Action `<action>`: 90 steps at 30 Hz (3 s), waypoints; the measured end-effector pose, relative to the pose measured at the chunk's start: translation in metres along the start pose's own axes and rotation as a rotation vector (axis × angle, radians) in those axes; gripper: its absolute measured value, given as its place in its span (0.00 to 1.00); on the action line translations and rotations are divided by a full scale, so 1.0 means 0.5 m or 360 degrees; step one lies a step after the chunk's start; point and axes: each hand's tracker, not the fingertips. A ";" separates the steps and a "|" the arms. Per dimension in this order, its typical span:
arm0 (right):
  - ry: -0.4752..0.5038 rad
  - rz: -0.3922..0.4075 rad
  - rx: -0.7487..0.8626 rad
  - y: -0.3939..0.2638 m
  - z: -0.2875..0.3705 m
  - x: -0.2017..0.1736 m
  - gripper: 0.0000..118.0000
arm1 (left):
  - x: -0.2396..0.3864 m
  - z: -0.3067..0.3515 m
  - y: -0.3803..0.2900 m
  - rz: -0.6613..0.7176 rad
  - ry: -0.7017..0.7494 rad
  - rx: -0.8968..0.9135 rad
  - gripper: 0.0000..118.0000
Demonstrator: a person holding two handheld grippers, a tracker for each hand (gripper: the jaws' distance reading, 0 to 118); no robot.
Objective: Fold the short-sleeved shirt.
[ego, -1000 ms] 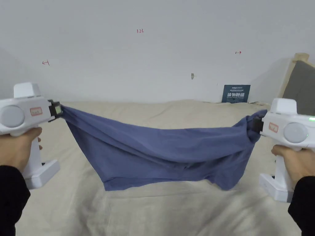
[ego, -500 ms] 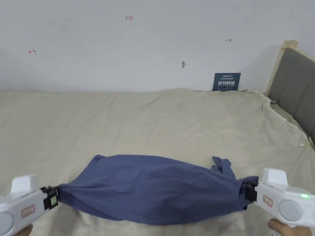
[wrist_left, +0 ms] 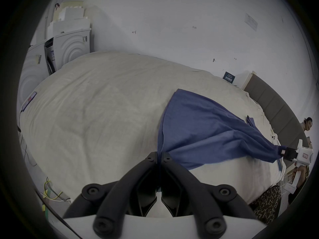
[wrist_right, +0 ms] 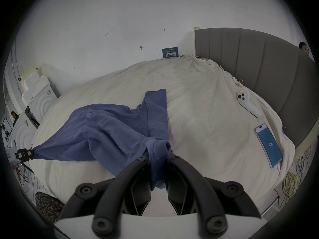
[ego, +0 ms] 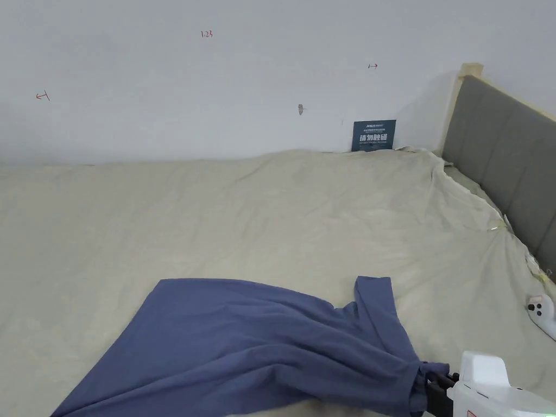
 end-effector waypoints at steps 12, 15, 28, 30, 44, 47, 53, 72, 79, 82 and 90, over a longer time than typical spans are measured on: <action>-0.0101 -0.0036 -0.0243 -0.116 -0.018 0.027 0.10 | -0.002 -0.011 -0.078 0.0012 0.0068 -0.0140 0.00; -0.0135 -0.0010 -0.0310 -0.132 -0.051 0.024 0.10 | 0.022 -0.044 -0.093 -0.0001 0.0074 -0.0191 0.00; -0.0157 0.0056 -0.0263 -0.098 -0.050 0.020 0.71 | 0.062 -0.089 -0.090 0.0178 0.0081 -0.0429 0.71; -0.0116 0.0065 -0.0134 -0.060 -0.019 0.014 0.79 | 0.076 -0.071 -0.065 0.0228 0.0046 -0.0318 0.91; -0.0148 0.0184 0.0683 0.156 0.256 -0.139 0.76 | 0.284 0.093 0.175 -0.0082 -0.0146 0.0542 0.97; -0.0190 0.0232 0.0766 0.157 0.277 -0.162 0.68 | 0.322 0.110 0.176 -0.0178 -0.0120 0.0687 0.90; -0.0216 0.0289 0.0860 0.156 0.277 -0.178 0.00 | 0.338 0.105 0.164 -0.0211 -0.0225 0.0774 0.00; -0.0233 0.0245 0.0631 0.209 0.068 -0.149 0.00 | 0.255 -0.354 0.372 -0.0219 -0.0177 0.0000 0.10; -0.0294 0.0193 0.0497 0.210 -0.030 -0.126 0.00 | 0.258 -0.558 0.405 -0.0194 -0.0084 -0.0320 0.75; -0.0311 0.0177 0.0463 0.205 -0.060 -0.116 0.00 | 0.262 -0.633 0.395 -0.0211 -0.0060 -0.0396 0.75; -0.0348 0.0185 0.0395 0.203 -0.084 -0.101 0.00 | 0.297 -0.691 0.336 -0.0370 0.0031 -0.0524 0.67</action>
